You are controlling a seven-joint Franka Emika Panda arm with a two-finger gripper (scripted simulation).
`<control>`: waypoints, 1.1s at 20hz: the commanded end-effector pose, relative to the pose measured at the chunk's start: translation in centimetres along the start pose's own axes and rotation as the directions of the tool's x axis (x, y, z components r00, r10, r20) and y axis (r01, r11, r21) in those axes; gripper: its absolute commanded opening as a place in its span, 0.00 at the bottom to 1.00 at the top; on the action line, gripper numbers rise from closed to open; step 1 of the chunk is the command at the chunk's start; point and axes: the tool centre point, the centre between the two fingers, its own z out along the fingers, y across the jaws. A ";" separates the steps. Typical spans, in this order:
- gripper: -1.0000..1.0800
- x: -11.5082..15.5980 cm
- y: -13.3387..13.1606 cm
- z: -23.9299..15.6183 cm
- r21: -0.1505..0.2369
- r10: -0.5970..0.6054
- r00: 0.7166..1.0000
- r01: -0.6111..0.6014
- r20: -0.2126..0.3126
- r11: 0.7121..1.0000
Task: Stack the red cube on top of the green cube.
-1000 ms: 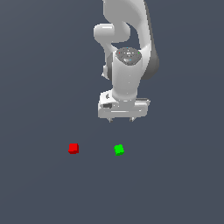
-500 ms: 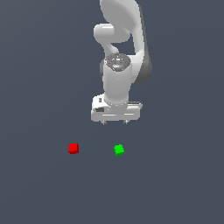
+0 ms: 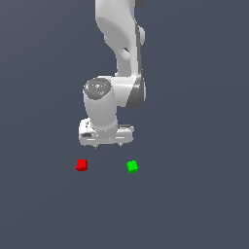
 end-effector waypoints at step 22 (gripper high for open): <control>0.96 3.1 13.4 6.3 0.006 -0.041 0.999 0.041 0.022 0.999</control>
